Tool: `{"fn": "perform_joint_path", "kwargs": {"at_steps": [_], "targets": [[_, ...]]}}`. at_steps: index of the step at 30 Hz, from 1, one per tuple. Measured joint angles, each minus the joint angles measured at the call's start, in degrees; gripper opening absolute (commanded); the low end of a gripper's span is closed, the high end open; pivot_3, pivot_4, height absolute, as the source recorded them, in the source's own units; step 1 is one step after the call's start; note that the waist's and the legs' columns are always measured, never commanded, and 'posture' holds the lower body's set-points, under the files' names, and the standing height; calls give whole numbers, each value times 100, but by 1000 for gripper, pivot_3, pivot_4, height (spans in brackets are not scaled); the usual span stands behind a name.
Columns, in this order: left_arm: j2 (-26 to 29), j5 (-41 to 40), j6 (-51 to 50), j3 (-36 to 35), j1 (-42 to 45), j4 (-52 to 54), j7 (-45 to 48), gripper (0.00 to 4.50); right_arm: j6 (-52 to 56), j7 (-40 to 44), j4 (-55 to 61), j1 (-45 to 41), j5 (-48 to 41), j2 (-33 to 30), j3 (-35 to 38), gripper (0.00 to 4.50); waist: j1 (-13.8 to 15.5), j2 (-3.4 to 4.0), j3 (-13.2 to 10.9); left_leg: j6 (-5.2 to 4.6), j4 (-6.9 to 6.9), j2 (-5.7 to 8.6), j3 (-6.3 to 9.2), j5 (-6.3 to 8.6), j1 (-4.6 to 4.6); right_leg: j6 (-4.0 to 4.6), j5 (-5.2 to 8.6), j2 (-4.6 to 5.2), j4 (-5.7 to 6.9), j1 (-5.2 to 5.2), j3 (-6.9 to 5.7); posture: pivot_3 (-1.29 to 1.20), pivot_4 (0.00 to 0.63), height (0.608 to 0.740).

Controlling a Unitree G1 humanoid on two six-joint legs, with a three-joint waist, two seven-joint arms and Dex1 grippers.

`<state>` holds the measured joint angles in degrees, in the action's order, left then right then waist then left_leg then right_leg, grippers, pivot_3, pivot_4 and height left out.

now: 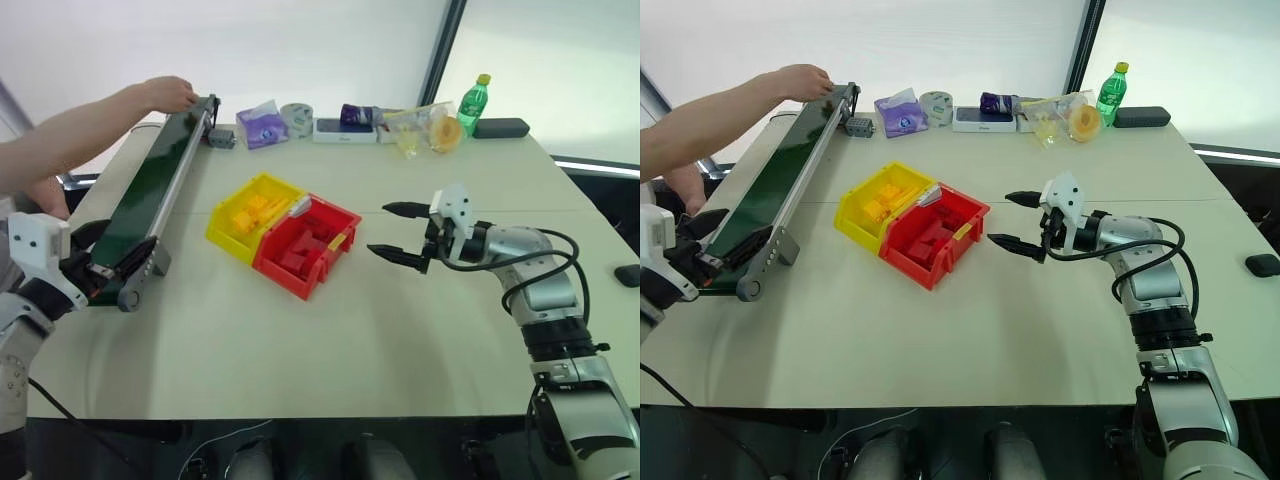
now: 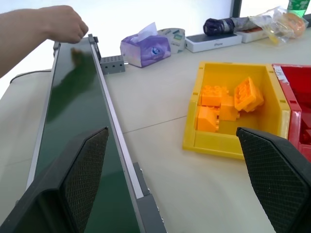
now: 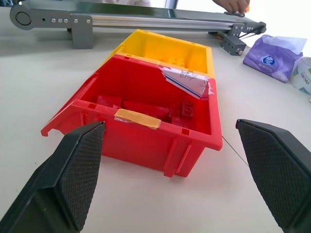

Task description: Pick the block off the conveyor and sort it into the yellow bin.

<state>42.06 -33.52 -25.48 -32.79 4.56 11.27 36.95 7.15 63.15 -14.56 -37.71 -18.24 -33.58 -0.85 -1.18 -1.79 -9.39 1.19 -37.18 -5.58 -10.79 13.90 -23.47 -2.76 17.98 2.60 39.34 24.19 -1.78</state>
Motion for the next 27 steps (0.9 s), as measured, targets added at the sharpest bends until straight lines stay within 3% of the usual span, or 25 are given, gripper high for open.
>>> {"fn": "perform_joint_path", "kwargs": {"at_steps": [27], "targets": [[-34,11,135,-13,-126,15,-9,4436,-220,83,-202,0,4,2,0,4500,-1,0,0,0,0,0,0,0,0,0,0,0,0,0,0,0,150,740]]}}
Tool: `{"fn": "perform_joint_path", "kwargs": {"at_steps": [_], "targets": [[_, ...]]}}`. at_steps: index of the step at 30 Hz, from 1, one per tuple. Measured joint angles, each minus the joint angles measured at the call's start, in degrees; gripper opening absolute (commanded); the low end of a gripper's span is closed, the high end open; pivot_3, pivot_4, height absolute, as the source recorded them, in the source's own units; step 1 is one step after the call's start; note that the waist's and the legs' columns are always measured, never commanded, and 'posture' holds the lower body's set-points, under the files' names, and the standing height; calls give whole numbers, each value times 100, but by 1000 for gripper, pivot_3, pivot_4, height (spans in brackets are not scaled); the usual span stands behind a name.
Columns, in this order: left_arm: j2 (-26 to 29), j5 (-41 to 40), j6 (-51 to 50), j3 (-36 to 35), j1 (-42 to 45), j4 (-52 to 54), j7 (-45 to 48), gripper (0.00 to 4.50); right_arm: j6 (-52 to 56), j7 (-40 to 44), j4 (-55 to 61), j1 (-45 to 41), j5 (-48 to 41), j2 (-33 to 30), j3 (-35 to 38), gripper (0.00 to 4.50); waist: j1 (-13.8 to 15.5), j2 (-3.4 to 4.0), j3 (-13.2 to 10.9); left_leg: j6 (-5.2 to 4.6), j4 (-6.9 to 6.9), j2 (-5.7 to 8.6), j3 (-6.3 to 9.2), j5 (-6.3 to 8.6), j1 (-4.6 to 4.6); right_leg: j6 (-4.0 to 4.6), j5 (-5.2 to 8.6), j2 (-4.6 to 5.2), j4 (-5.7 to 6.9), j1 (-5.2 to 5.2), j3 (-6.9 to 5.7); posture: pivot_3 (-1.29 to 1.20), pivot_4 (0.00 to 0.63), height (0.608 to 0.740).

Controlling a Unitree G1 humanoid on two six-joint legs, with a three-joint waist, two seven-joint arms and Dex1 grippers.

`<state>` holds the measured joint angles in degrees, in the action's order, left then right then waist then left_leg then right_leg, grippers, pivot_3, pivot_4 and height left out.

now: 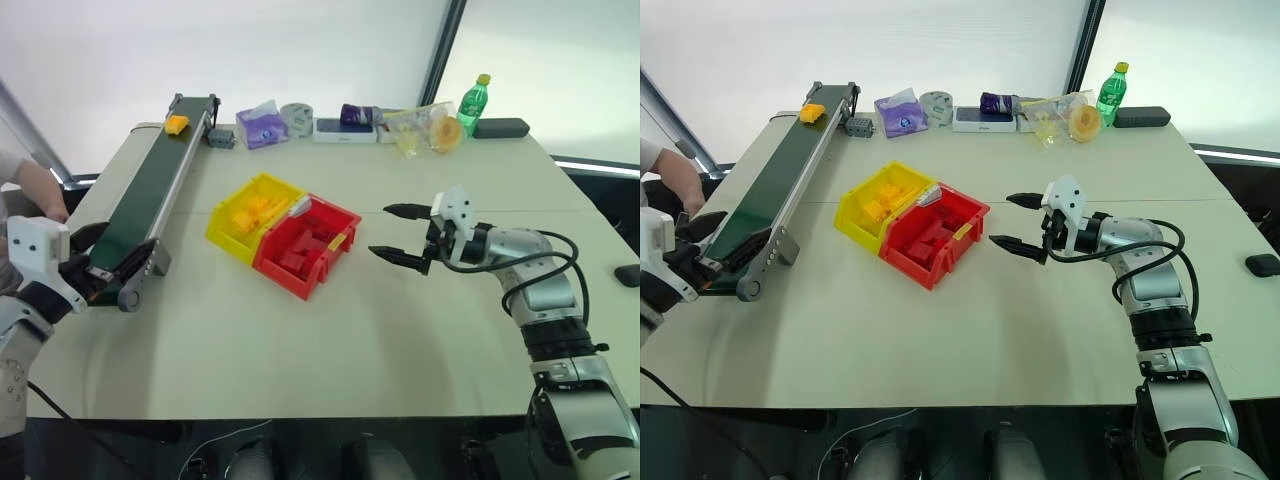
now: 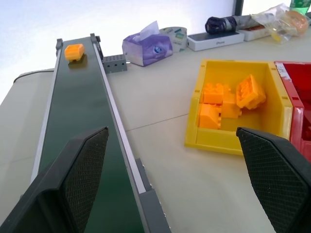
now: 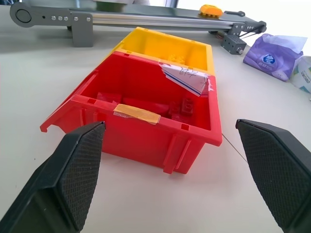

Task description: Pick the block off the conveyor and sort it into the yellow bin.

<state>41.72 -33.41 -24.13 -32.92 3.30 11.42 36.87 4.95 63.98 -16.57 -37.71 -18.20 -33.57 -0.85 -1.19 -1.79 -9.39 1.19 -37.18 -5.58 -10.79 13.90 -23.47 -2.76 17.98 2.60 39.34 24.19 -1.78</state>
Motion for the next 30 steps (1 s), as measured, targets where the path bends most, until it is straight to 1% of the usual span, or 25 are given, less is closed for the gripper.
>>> {"fn": "perform_joint_path", "kwargs": {"at_steps": [5,10,15,18,21,23,30], "targets": [[-35,-38,65,-18,-74,32,-6,4436,42,-14,14,0,0,9,-2,4500,0,0,0,0,0,0,0,0,0,0,0,0,0,0,0,0,150,740],[-165,-56,156,-244,-236,149,-145,4436,163,-38,89,-43,-1,31,-65,4500,-7,0,0,0,1,-1,0,0,0,0,0,0,0,0,0,0,150,740],[-517,-190,216,-752,-564,540,-567,4436,240,-60,132,-82,-3,33,-68,4500,-8,0,0,0,1,-1,1,0,0,0,0,1,0,0,1,0,150,740],[-855,-273,287,-1041,-907,839,-756,4436,258,-60,145,-95,-4,51,-73,4500,-6,0,0,0,1,-2,1,0,0,0,0,0,-1,0,2,0,150,740],[-1470,-252,594,-1312,-1426,1064,-1046,4436,244,-45,150,-102,-3,93,-78,4500,-13,1,1,-2,0,-1,1,1,1,0,0,1,-3,-1,3,0,150,740],[-1695,-203,725,-1319,-1662,1072,-1156,4436,217,-30,134,-106,-2,109,-80,4500,-1,0,2,-1,-1,-2,5,1,1,0,0,-2,-2,-3,1,0,150,740],[-1740,-206,942,-1279,-1813,1081,-1229,4436,187,52,40,-142,1,152,-101,4500,20,-1,2,-12,-6,1,9,7,1,2,0,2,-4,-11,-1,0,150,740]]}}
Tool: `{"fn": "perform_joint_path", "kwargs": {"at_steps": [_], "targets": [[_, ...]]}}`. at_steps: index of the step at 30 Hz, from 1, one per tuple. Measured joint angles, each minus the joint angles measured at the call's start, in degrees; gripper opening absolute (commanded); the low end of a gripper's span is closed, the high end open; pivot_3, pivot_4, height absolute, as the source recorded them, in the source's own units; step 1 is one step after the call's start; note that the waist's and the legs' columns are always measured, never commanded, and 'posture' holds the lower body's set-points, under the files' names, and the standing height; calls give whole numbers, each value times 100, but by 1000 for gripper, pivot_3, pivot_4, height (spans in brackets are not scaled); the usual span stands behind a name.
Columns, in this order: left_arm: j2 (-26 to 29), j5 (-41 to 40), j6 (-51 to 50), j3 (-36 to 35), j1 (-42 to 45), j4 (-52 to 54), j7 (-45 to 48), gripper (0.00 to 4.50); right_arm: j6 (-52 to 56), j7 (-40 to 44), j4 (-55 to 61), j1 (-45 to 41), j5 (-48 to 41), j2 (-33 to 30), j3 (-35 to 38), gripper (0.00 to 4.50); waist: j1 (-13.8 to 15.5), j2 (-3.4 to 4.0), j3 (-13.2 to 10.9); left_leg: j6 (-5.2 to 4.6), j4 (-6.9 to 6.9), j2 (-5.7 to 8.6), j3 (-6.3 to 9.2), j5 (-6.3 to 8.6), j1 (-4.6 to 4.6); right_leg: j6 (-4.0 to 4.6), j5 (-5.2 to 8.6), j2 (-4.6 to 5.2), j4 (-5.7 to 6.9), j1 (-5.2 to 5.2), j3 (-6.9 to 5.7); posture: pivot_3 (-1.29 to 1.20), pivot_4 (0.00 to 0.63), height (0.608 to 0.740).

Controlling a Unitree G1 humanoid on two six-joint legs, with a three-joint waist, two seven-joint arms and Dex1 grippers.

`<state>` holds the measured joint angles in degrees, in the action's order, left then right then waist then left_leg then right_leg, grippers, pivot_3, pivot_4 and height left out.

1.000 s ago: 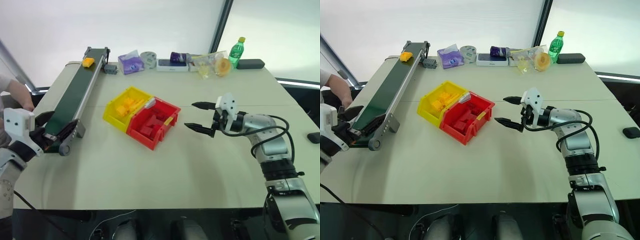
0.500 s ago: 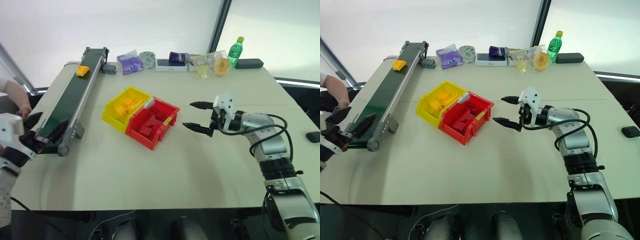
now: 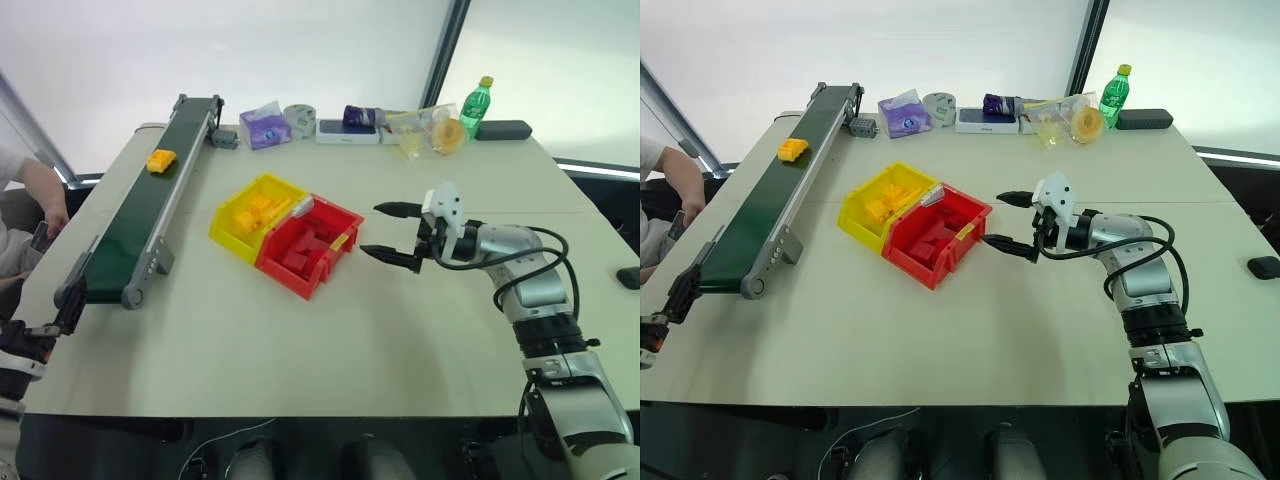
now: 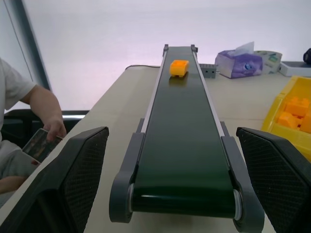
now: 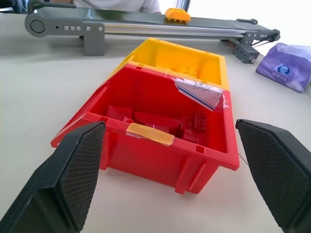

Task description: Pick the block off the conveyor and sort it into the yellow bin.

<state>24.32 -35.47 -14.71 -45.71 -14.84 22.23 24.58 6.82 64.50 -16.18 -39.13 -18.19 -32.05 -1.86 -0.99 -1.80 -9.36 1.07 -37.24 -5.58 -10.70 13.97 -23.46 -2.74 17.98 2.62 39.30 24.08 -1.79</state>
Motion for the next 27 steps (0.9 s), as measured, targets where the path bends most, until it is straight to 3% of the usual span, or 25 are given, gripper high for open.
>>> {"fn": "perform_joint_path", "kwargs": {"at_steps": [20,23,27], "targets": [[300,-12,-36,179,153,-143,-3,4436,-90,7,-17,1,0,0,1,4500,-20,0,0,4,2,-1,-1,-3,0,0,0,-2,-1,1,0,0,150,740],[632,-8,-339,234,190,-247,5,4436,-99,10,-39,3,0,-2,2,4500,-17,0,0,4,2,-1,0,-3,0,0,0,-2,-1,2,0,0,150,740],[1542,-200,-1263,239,816,-678,-47,4436,-103,8,-44,7,0,2,2,4500,-12,0,0,4,2,0,-2,-3,0,0,0,1,-1,1,-3,0,150,740]]}}
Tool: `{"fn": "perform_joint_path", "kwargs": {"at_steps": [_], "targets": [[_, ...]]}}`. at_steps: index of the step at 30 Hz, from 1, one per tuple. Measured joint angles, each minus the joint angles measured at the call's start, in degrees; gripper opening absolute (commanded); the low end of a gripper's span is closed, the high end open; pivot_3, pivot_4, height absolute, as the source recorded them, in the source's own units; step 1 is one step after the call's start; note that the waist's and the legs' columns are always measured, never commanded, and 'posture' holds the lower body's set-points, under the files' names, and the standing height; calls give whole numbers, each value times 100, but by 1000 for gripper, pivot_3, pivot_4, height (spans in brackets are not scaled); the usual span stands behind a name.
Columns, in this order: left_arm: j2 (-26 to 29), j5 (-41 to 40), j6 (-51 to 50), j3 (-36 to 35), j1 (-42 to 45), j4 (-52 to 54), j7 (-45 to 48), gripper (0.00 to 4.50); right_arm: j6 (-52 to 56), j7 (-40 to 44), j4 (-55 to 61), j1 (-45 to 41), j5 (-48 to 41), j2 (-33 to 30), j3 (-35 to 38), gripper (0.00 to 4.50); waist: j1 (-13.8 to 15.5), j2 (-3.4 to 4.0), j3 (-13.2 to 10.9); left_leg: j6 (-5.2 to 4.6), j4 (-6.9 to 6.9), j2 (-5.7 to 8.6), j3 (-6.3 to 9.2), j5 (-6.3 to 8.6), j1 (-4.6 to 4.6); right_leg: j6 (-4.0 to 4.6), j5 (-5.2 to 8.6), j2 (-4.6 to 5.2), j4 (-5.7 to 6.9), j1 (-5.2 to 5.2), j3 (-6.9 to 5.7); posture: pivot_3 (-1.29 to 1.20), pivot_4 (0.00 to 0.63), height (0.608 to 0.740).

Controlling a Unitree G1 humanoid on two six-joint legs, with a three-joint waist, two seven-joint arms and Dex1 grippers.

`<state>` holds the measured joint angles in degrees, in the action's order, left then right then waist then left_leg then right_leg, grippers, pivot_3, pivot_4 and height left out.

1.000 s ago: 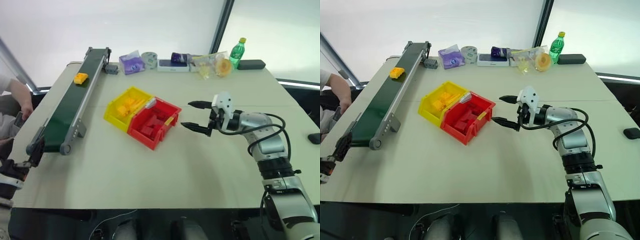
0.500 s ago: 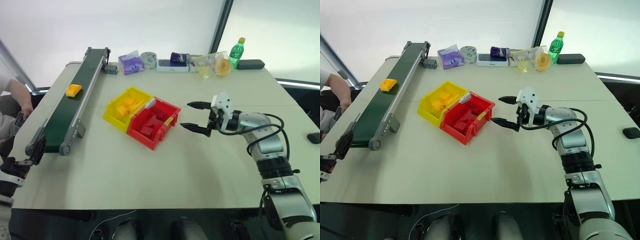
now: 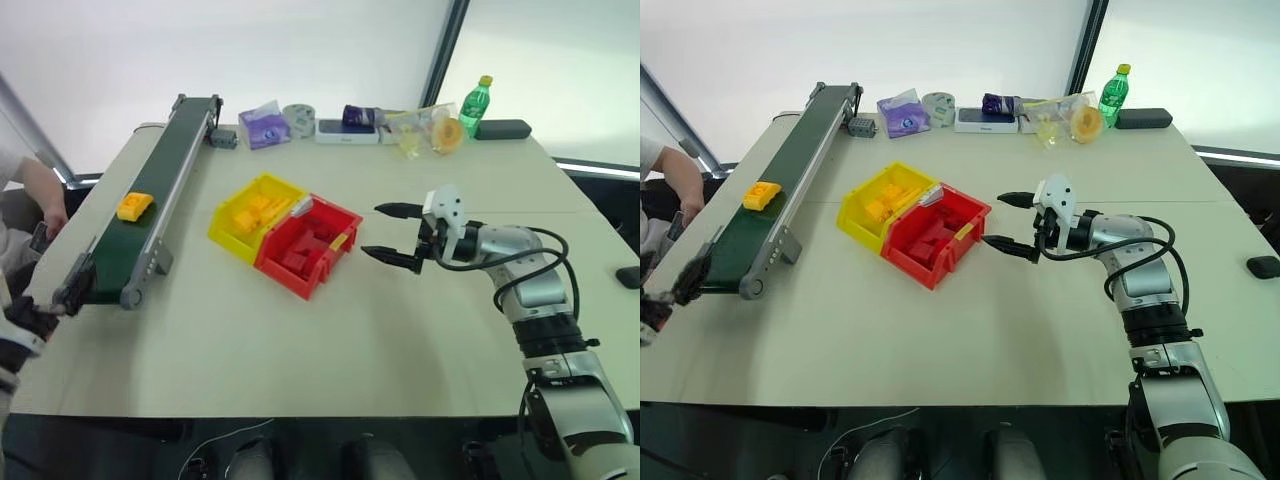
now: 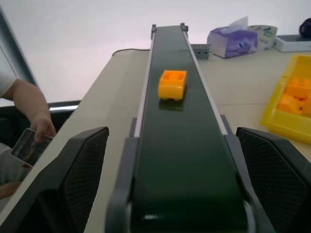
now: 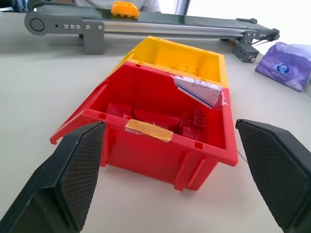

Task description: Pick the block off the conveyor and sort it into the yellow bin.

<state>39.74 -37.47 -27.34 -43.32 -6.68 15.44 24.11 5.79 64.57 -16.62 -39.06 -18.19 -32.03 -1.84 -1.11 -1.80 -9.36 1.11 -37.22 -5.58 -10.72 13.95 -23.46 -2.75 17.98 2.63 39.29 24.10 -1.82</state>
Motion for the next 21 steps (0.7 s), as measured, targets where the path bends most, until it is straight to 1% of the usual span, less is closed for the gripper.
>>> {"fn": "perform_joint_path", "kwargs": {"at_steps": [2,4,9,13,17,18,20,21], "targets": [[323,-82,-428,138,165,-127,87,4436,1,-5,4,4,0,3,1,4500,-9,0,0,-1,4,0,-3,1,0,0,0,1,-3,2,0,0,150,740],[639,-90,-816,419,363,-409,238,4436,4,-11,7,5,0,13,-4,4500,-9,1,0,0,9,0,-4,0,-1,0,0,-2,-4,7,0,0,150,740],[1032,62,-1101,820,890,-1173,587,4436,17,-14,28,40,-3,-3,6,4500,-23,2,-1,2,11,-2,-9,-1,-1,0,0,-3,-3,12,1,0,150,740],[1169,256,-1068,1002,1292,-1588,779,4436,20,-14,52,109,-6,-28,14,4500,-17,2,-1,2,11,-2,-10,-1,-2,0,0,-2,-3,13,1,0,150,740],[1186,427,-1057,1218,1478,-1801,907,4436,15,-17,60,183,-10,-40,28,4500,-11,2,-1,2,10,-1,-12,-1,-2,0,0,0,-3,12,2,0,150,740],[1185,440,-1065,1281,1482,-1819,949,4207,15,-19,60,197,-10,-39,28,4500,-10,2,-1,2,10,-1,-12,-1,-2,0,0,0,-3,13,2,0,150,740],[1177,451,-1167,1471,1482,-1821,1064,3614,16,-28,62,210,-10,-39,28,4500,-10,2,-1,2,10,-1,-12,-1,-2,0,0,-1,-2,14,2,0,150,740],[1166,435,-1227,1505,1483,-1820,1089,3085,15,-34,71,210,-10,-40,30,4500,-11,2,-1,2,10,-1,-12,-1,-2,0,0,-1,-2,13,2,0,150,740]]}}
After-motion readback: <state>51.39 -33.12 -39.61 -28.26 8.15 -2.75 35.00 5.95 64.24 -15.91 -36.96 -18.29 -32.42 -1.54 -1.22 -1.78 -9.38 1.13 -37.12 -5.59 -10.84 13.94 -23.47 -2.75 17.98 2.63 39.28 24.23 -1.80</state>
